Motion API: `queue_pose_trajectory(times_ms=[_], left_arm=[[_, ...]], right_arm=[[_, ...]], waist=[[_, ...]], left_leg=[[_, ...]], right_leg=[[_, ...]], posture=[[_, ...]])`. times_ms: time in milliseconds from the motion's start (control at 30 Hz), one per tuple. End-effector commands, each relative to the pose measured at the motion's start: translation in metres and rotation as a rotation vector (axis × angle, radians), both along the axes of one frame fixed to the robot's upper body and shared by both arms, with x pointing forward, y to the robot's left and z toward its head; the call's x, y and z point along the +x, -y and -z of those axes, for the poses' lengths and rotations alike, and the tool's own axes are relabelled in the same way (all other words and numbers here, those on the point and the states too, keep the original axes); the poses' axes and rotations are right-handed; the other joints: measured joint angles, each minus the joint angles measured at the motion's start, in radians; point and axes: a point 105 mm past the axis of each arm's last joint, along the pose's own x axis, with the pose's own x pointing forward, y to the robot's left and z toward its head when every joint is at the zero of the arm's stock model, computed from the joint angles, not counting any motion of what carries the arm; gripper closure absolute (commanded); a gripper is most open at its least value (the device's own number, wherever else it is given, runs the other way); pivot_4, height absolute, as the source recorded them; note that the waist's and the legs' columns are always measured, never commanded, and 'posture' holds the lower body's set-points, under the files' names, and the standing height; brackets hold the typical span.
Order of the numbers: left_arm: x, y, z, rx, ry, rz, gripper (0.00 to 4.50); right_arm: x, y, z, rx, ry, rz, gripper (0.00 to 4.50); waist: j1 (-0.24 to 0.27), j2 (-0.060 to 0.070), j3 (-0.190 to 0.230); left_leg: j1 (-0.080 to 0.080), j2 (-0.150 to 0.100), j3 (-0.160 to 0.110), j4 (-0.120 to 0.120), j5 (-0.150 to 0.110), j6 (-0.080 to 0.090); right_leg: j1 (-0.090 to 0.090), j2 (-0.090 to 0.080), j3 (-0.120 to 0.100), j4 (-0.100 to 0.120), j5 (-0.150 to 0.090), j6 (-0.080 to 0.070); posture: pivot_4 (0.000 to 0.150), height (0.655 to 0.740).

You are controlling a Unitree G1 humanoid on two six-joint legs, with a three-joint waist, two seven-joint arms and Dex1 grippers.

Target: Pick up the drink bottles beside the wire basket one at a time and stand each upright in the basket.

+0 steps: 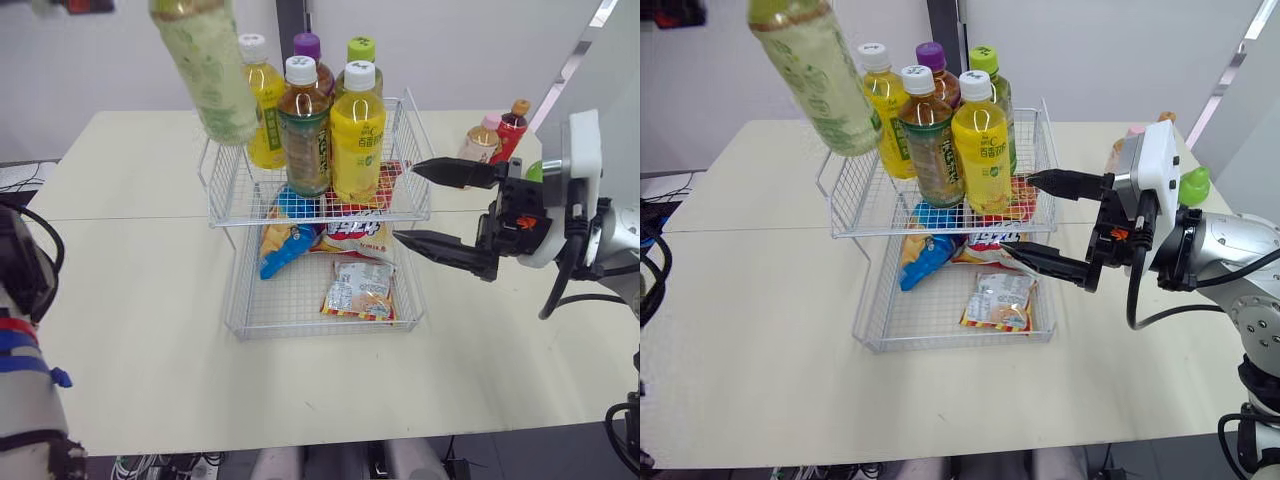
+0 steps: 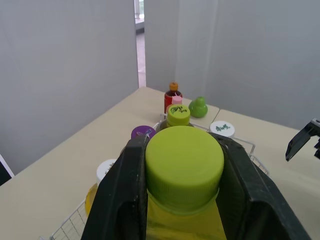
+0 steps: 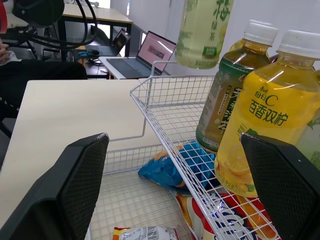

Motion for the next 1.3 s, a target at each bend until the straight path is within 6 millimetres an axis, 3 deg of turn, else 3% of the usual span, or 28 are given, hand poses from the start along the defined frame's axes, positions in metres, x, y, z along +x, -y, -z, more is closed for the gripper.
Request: queue_pose_trajectory(times_ms=[33, 300, 667, 1000, 1133, 1300], left_arm=[[-0.001, 0.005, -0.003, 0.022, 0.084, 0.014, 3.13], [0.019, 0.019, 0.030, 0.021, 0.047, 0.039, 3.13], [0.028, 0.026, 0.043, 0.036, 0.044, 0.059, 3.13], [0.010, 0.021, 0.021, 0.044, 0.093, 0.073, 0.02], [0.002, 0.008, 0.004, 0.040, 0.156, -0.005, 0.02], [-0.010, -0.019, -0.002, 0.074, 0.190, -0.117, 0.02]], right_arm=[[-0.003, 0.000, -0.009, 0.009, 0.049, 0.004, 0.00], [-0.002, 0.003, -0.010, 0.004, 0.051, 0.021, 0.00], [-0.008, 0.011, -0.008, -0.005, 0.049, 0.035, 0.00], [-0.009, 0.016, -0.006, -0.014, 0.053, 0.043, 0.00], [-0.008, 0.019, -0.006, -0.018, 0.060, 0.057, 0.00], [-0.005, 0.021, -0.013, -0.022, 0.082, 0.056, 0.00]], waist=[[0.000, 0.000, 0.000], [0.001, 0.000, 0.000], [0.008, 0.000, 0.000], [0.007, 0.000, 0.000], [0.005, 0.000, 0.000], [0.005, 0.000, 0.000]], left_leg=[[0.000, 0.000, 0.000, 0.000, 0.000, 0.000], [0.000, -0.001, 0.000, 0.000, 0.000, 0.000], [0.000, -0.002, 0.000, 0.002, 0.000, 0.000], [0.000, -0.002, 0.000, 0.002, 0.000, 0.000], [0.000, -0.001, 0.000, 0.001, 0.000, 0.000], [0.000, -0.001, 0.000, 0.001, 0.000, 0.000]], right_leg=[[0.000, 0.000, 0.000, 0.000, 0.000, 0.000], [0.000, -0.001, 0.000, 0.000, 0.000, 0.000], [0.001, -0.001, 0.000, 0.000, 0.000, 0.000], [0.001, -0.001, 0.000, 0.000, 0.000, 0.000], [0.001, -0.001, 0.000, 0.000, 0.000, 0.000], [0.001, -0.001, 0.000, 0.000, 0.000, 0.000]], posture=[[0.150, 0.7400], [0.150, 0.7400], [0.150, 0.7400], [0.150, 0.7400], [0.150, 0.7400], [0.150, 0.7400]])
